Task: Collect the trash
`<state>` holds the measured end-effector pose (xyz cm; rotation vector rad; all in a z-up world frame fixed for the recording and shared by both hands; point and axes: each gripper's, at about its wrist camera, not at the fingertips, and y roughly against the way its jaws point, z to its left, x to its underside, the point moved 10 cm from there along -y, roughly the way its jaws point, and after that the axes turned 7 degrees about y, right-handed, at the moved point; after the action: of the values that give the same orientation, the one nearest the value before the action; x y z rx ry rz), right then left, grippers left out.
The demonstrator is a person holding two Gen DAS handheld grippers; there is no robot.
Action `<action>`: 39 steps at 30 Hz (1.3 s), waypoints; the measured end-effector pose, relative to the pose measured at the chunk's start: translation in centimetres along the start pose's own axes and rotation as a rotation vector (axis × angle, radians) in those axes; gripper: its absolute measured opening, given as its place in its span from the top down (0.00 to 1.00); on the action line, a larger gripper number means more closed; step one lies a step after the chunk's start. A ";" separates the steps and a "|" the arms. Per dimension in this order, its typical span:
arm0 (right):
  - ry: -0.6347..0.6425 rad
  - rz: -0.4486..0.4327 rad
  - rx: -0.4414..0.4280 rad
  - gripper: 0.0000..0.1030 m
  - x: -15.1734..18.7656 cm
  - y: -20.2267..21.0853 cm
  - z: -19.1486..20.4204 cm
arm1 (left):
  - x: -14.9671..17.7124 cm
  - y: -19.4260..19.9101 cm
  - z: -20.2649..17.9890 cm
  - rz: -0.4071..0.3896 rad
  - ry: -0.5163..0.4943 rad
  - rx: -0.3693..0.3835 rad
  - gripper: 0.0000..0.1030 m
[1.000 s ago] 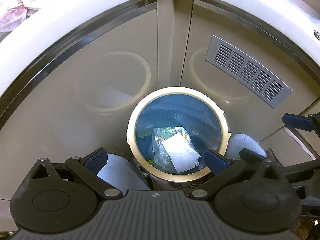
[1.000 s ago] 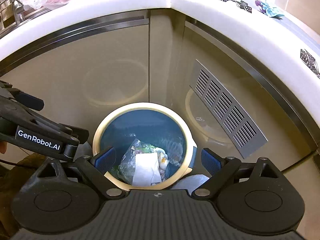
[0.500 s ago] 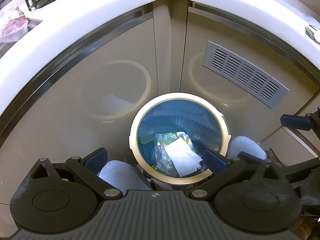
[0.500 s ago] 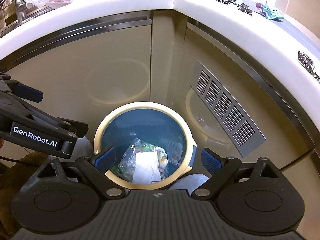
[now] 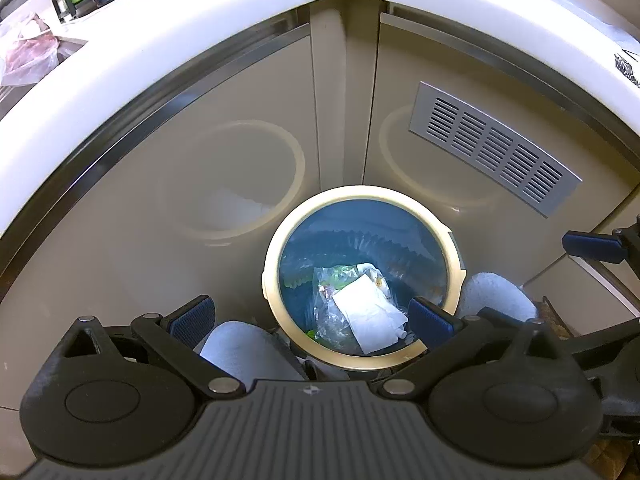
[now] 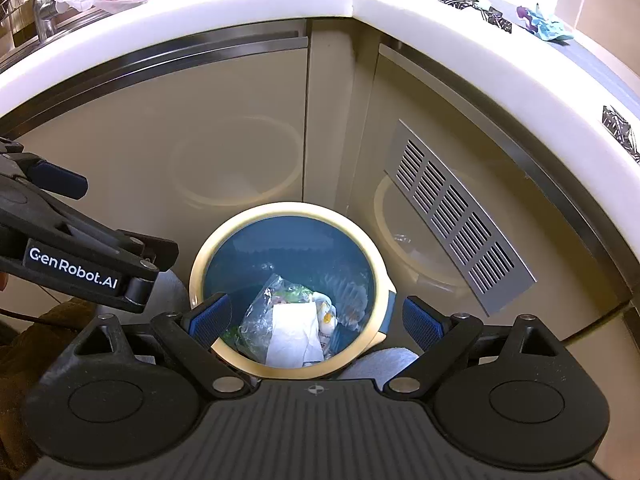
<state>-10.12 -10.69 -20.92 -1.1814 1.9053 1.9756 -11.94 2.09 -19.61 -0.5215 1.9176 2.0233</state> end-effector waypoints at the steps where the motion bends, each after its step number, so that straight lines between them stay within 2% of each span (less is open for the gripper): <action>1: -0.001 0.001 -0.001 0.09 0.0 0.0 0.0 | 0.0 0.0 0.0 0.001 -0.002 0.000 0.00; 11: -0.008 0.010 -0.016 0.09 0.1 -0.6 -0.1 | -0.1 -0.4 -0.2 0.005 -0.015 -0.015 0.00; 17: -0.027 0.000 -0.009 0.09 0.0 -0.5 -0.6 | -0.5 0.2 -0.2 -0.021 -0.033 -0.031 0.00; 24: -0.041 -0.055 -0.001 0.09 -1.4 1.1 -1.6 | -2.3 1.6 0.9 -0.062 -0.002 -0.038 0.00; 28: -0.073 -0.140 0.015 0.09 -3.7 3.1 -3.5 | -3.8 3.1 2.0 -0.107 0.045 -0.044 0.00; 32: -0.103 -0.275 0.046 0.09 -7.4 5.7 -6.3 | -4.6 4.3 3.2 -0.136 0.088 -0.049 0.00; 37: -0.133 -0.432 0.164 0.02 -13.4 7.3 -11.7 | -5.7 5.2 4.1 -0.148 0.111 -0.059 0.00; 39: -0.160 -0.451 0.206 0.02 -15.7 6.4 -14.4 | -6.0 5.4 4.4 -0.148 0.117 -0.062 0.00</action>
<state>2.77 -18.49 -4.49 -1.2206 1.5507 1.5476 -9.30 6.32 -11.89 -0.7885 1.8257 2.0028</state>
